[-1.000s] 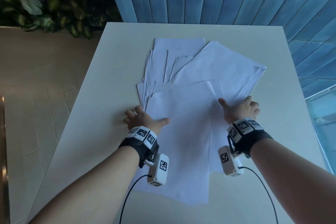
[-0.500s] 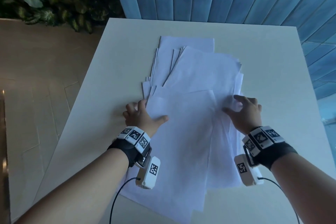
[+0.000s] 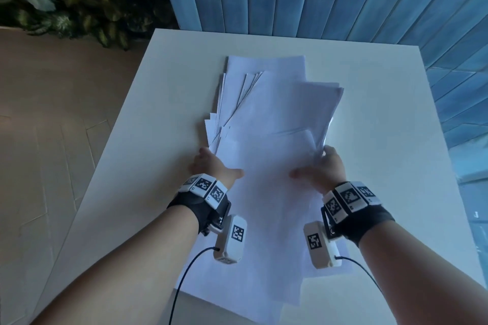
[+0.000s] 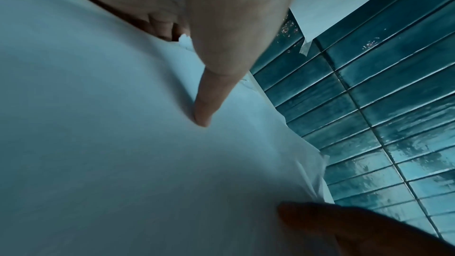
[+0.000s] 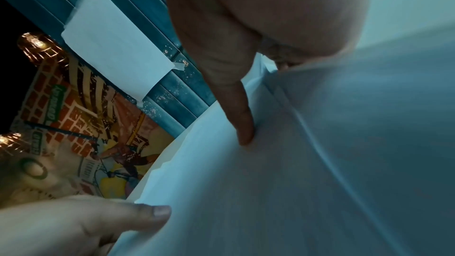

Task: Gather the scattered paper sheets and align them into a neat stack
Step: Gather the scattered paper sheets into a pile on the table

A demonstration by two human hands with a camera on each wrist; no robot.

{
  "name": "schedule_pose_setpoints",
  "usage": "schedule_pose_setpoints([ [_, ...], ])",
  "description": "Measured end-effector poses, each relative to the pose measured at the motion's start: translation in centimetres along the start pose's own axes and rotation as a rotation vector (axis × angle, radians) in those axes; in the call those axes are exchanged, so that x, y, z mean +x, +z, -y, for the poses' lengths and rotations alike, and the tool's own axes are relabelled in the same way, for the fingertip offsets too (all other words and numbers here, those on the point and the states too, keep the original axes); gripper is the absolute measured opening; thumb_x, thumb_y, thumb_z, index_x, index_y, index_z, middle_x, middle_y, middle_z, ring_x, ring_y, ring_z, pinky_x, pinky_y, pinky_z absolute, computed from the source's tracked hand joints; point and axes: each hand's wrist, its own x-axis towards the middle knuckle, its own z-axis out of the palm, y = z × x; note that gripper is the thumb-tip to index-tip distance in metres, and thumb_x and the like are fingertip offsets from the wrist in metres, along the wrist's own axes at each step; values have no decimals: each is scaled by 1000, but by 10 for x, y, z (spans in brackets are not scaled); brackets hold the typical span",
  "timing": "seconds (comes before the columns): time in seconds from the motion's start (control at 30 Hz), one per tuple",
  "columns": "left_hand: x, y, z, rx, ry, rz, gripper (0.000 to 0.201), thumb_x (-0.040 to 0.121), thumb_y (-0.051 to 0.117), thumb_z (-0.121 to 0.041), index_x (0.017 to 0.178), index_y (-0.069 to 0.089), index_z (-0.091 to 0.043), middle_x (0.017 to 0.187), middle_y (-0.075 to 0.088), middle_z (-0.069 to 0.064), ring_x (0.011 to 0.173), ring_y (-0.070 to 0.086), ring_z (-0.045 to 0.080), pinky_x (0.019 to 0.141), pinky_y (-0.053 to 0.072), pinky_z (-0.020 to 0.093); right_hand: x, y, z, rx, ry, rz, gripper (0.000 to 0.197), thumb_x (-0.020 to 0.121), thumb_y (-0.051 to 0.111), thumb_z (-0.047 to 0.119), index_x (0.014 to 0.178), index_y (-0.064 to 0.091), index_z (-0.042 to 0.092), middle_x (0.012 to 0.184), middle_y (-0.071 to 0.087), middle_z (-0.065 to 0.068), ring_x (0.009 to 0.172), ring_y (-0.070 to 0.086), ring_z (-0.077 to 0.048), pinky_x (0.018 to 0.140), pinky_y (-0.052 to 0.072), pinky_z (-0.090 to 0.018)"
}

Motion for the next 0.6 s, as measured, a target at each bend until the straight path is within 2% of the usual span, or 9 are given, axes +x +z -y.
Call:
schedule_pose_setpoints([
  [0.1,-3,-4,2,18,-4,9,90,67,78,-45,138,32,-15,139,33,12,132,33,31,96,39,40,-3,0,-4,13,-46,13,84,55,87,6,127,45,14,111,63,-10,98,63,-31,78,55,-38],
  [0.17,-2,-5,1,-64,43,20,84,69,78,-35,138,33,-15,140,32,13,128,37,31,98,42,41,-4,-5,-3,35,-86,43,84,60,85,4,128,38,17,108,62,-8,95,63,-30,74,53,-35],
  [0.2,-2,-6,1,-111,71,35,82,71,77,-29,138,32,-15,141,32,12,122,42,31,95,44,40,-4,-9,-2,47,-98,72,85,61,84,2,129,35,19,106,61,-9,94,63,-31,73,53,-35],
  [0.3,-4,-11,3,-151,131,86,76,78,72,-20,139,27,-14,142,29,10,99,44,25,75,40,31,-1,-18,2,159,-13,140,99,56,85,-2,135,28,17,109,56,-13,94,62,-34,80,56,-45],
  [0.37,-1,-13,5,-167,136,94,77,79,73,-18,139,25,-13,139,33,10,96,43,23,74,37,29,1,-20,1,217,83,127,93,43,87,2,126,45,0,107,63,-19,91,66,-38,82,56,-54],
  [0.43,0,-15,5,-190,104,121,80,78,74,-19,140,24,-11,131,41,9,97,46,23,76,40,31,-1,-17,3,119,99,83,68,42,86,10,104,64,-6,96,69,-21,84,68,-36,80,57,-50],
  [0.47,-1,-15,5,-186,78,140,83,78,76,-22,141,24,-10,127,44,8,99,48,24,80,42,32,-4,-14,3,42,84,53,60,49,85,12,103,65,-4,96,69,-18,85,66,-35,79,57,-45],
  [0.53,-4,-14,6,-171,51,167,88,75,77,-28,144,25,-10,134,46,7,116,51,28,95,44,36,-8,-8,2,-110,35,-19,58,63,81,21,115,58,7,109,63,-14,102,57,-35,80,48,-39],
  [0.6,-9,-11,5,-173,57,162,90,73,78,-33,145,26,-13,145,42,8,129,46,29,103,42,38,-13,-3,6,-230,21,-39,64,69,77,30,124,48,17,121,52,-13,115,45,-37,81,36,-35],
])
